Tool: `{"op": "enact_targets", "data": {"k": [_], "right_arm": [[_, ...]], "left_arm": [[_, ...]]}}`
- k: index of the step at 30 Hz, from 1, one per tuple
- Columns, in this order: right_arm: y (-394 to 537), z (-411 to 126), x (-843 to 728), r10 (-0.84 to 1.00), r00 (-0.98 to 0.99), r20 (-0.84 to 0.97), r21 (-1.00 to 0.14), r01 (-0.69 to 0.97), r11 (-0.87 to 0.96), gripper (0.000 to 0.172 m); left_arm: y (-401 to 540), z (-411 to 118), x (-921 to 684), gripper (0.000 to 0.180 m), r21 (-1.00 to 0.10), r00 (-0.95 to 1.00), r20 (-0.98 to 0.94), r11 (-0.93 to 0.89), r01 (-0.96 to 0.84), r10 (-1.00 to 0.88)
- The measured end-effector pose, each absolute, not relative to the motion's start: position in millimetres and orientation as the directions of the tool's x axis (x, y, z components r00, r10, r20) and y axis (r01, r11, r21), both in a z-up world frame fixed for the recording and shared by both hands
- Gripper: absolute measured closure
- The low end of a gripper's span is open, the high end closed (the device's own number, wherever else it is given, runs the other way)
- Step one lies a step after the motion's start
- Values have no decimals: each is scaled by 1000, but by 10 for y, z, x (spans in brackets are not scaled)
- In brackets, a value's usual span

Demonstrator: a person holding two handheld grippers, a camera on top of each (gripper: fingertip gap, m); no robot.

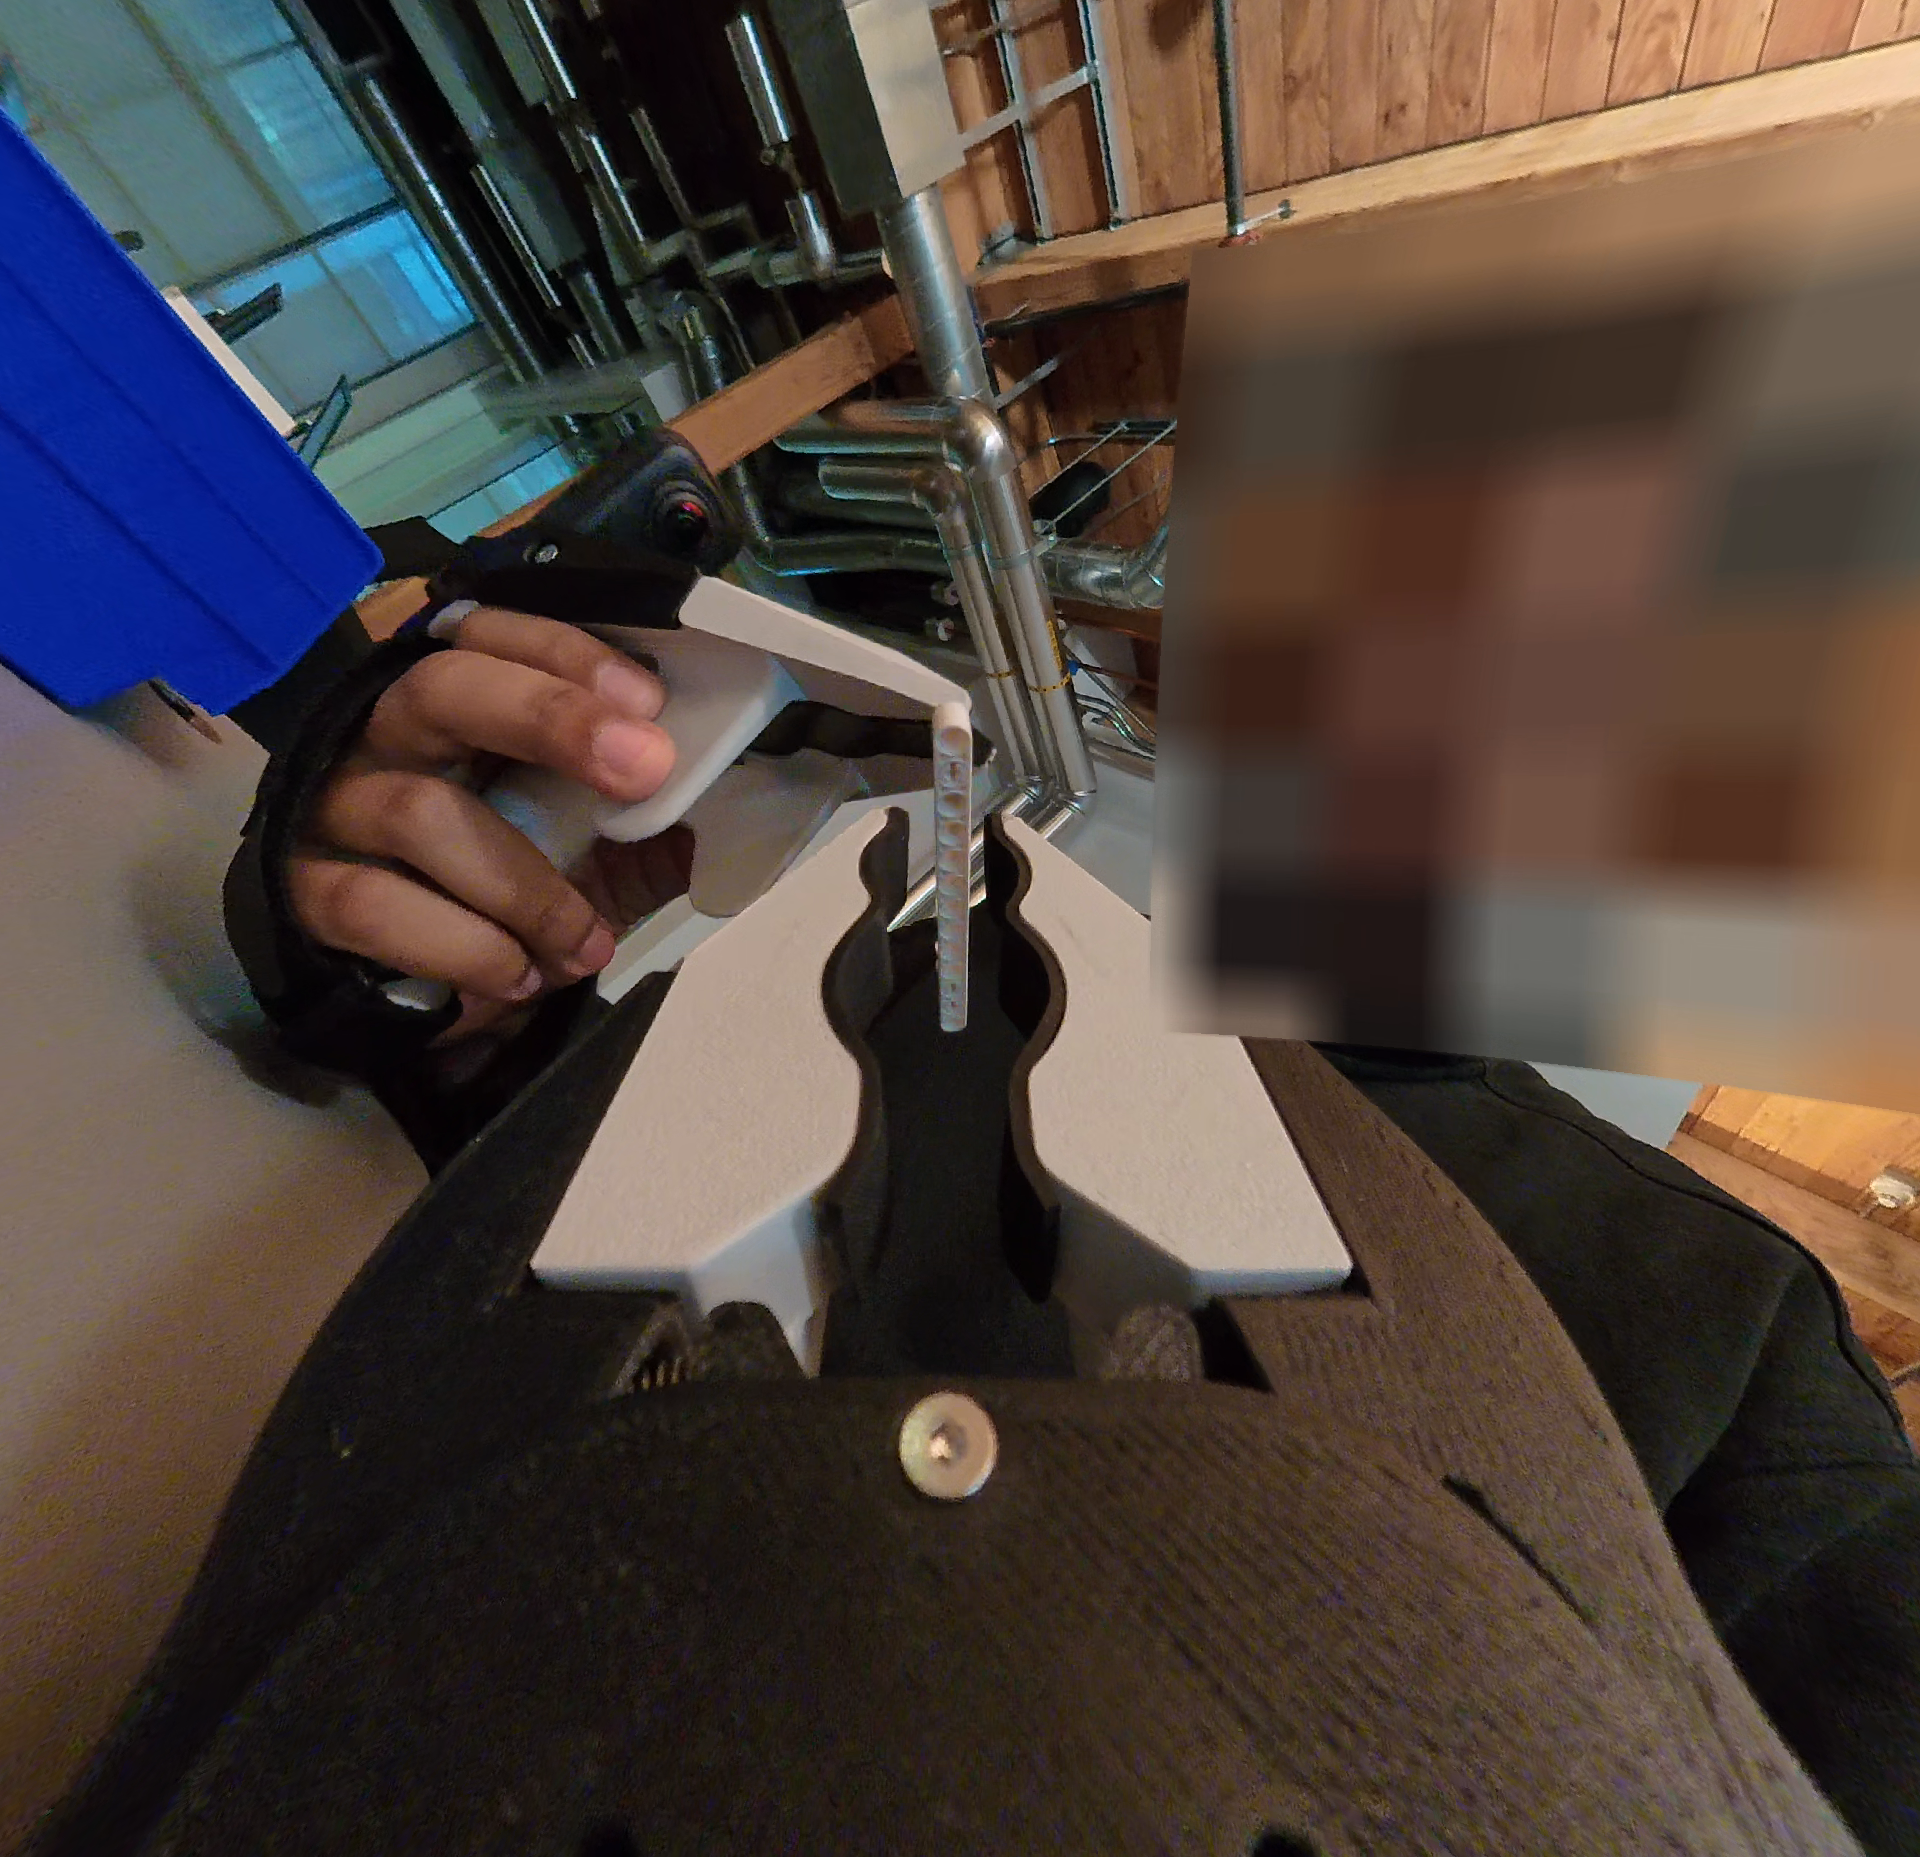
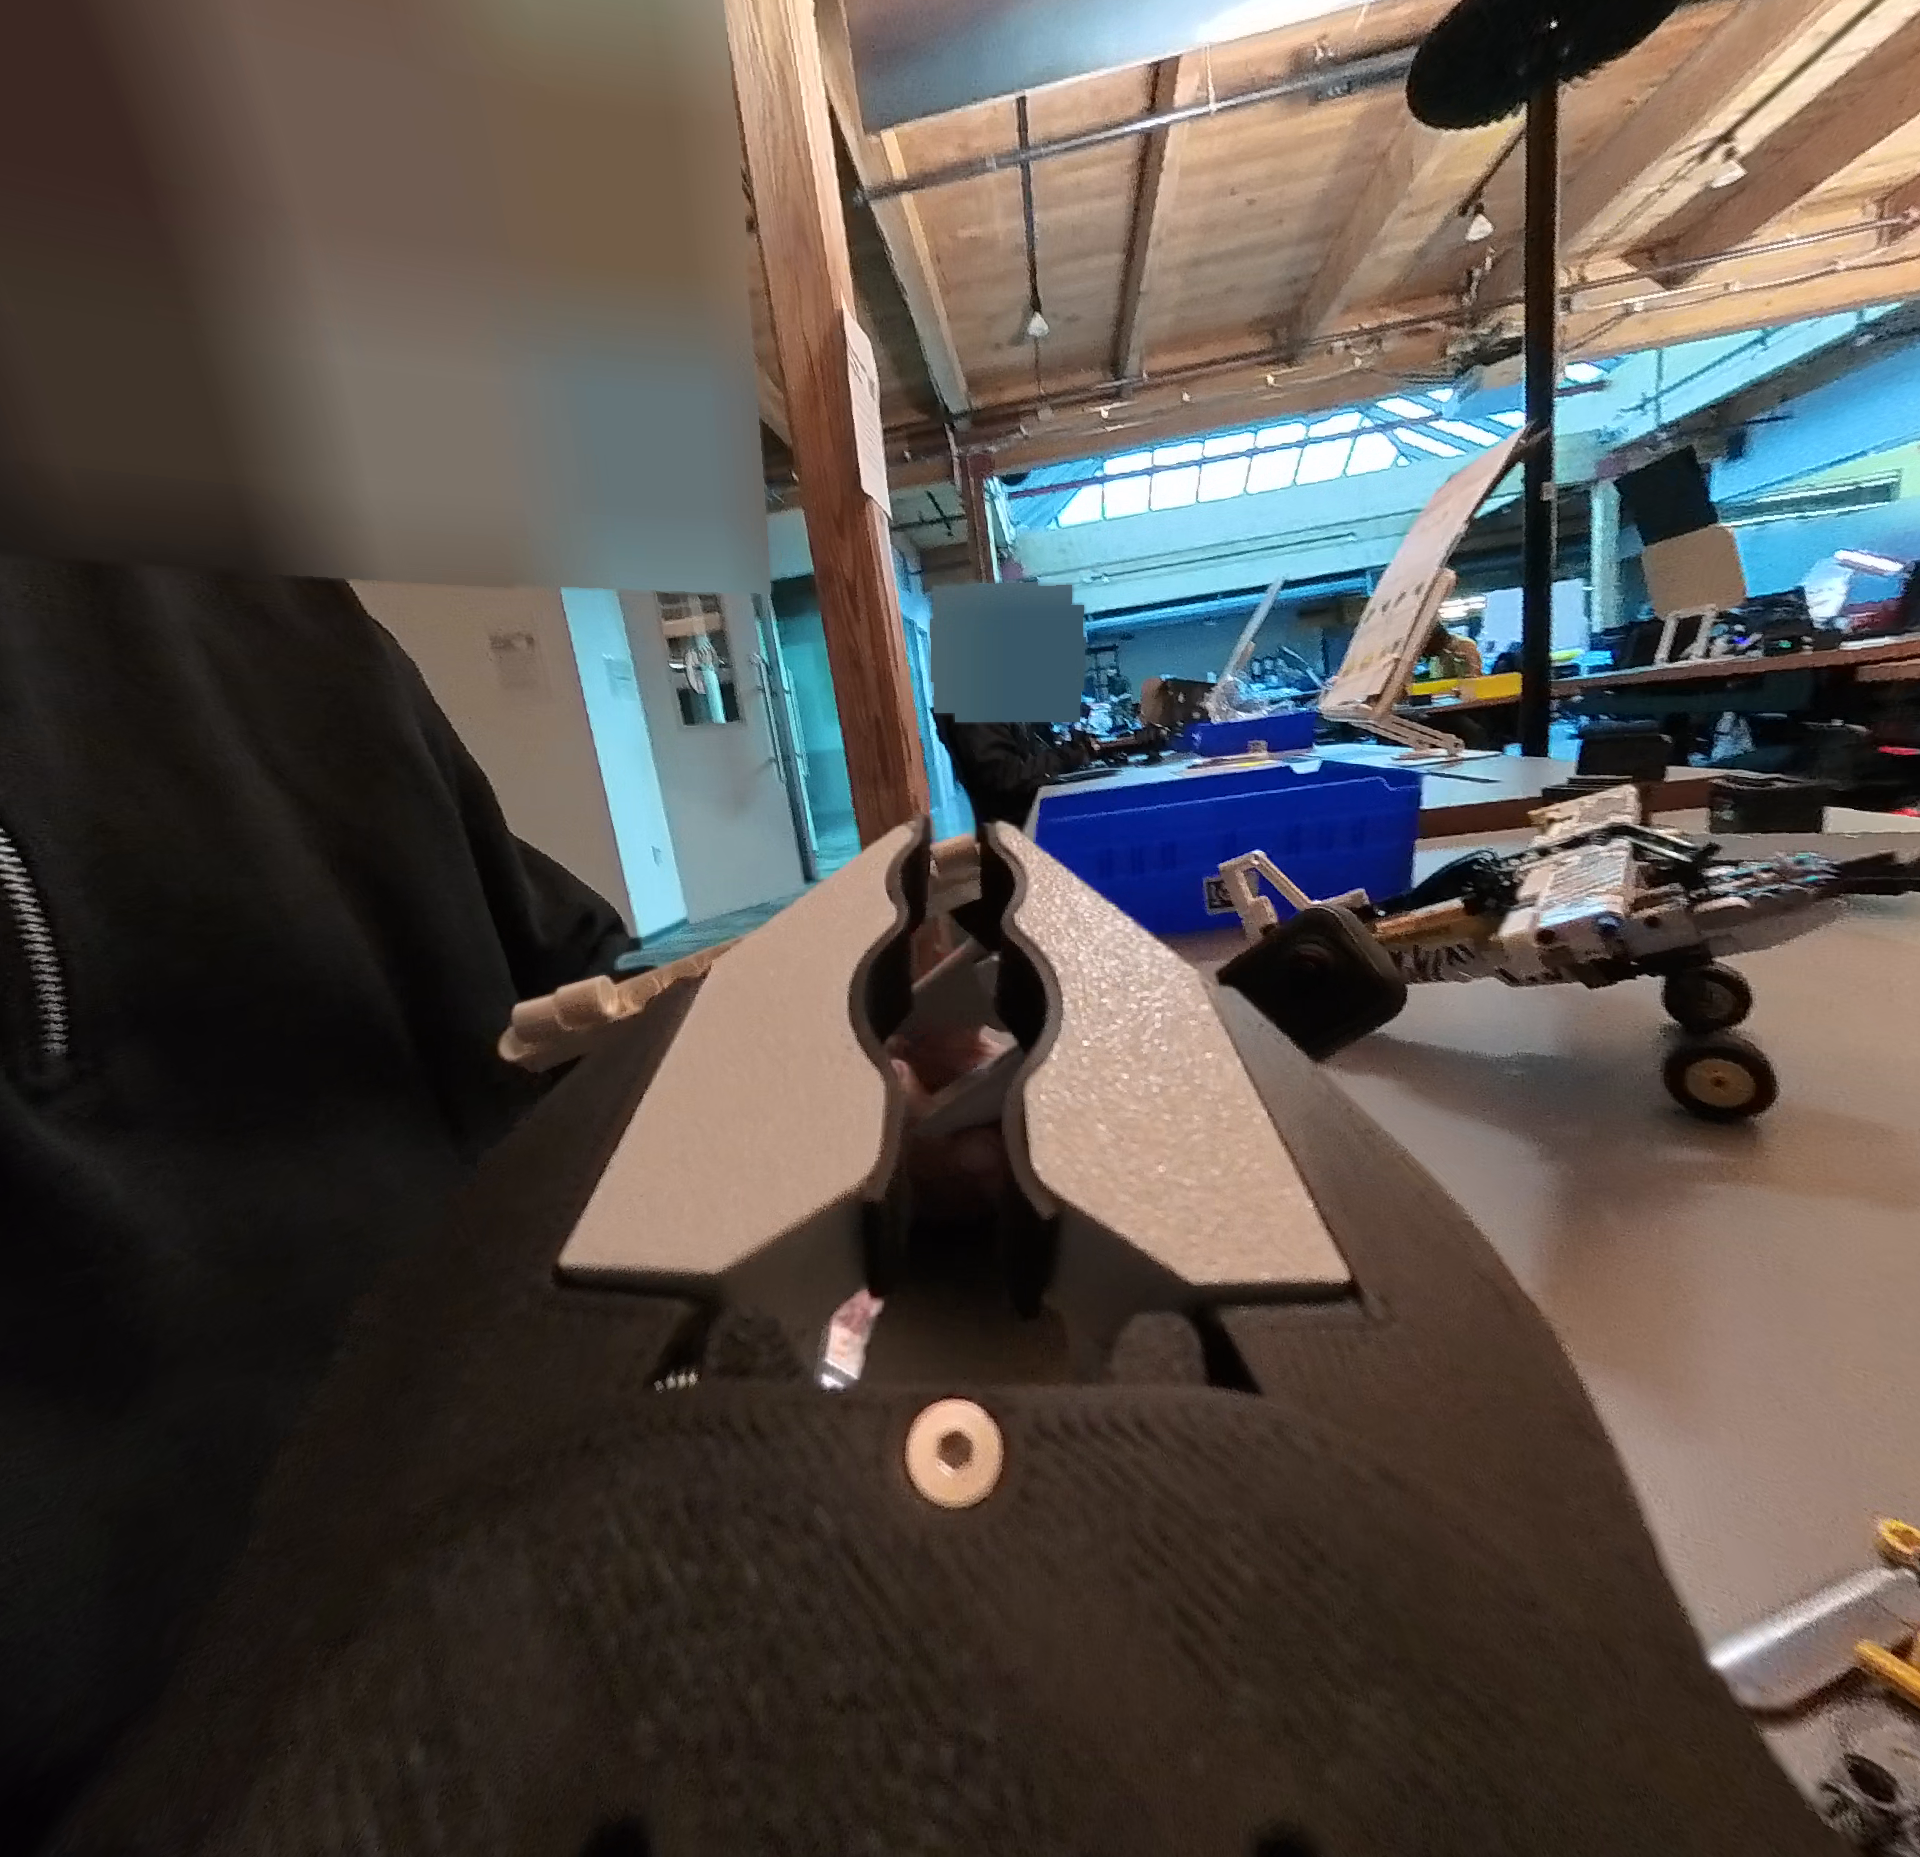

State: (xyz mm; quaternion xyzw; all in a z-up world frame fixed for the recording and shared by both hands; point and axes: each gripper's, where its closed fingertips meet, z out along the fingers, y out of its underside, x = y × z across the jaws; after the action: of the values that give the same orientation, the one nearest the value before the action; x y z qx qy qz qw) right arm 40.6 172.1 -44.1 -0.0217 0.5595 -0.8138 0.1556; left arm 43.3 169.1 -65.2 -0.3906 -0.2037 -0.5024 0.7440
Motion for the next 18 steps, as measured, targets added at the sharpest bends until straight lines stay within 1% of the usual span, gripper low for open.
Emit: {"op": "enact_targets", "data": {"k": [2,6,8,10,15,18], "right_arm": [[1716,-448,434,-302,-942,-145,-917,242,-316,165],[1633,-537,507,-311,-942,-129,-942,214,-258,164],[1620,-555,518,-309,-943,-123,-947,205,-248,164],[1624,-555,524,-318,-940,-126,-946,210,-247,165],[1626,-555,531,-328,-936,-128,-945,216,-246,165],[1622,-550,517,-331,-933,-143,-940,233,-248,164]], "left_arm": [[1691,-649,436,168,-377,412,694,189,907,-590],[1699,-642,468,165,-383,405,688,172,908,-602],[1695,-636,477,168,-386,406,684,171,906,-606],[1688,-630,482,176,-390,410,679,174,904,-609],[1687,-628,489,177,-398,417,678,175,901,-605],[1684,-623,493,177,-431,461,672,200,880,-580]]}}
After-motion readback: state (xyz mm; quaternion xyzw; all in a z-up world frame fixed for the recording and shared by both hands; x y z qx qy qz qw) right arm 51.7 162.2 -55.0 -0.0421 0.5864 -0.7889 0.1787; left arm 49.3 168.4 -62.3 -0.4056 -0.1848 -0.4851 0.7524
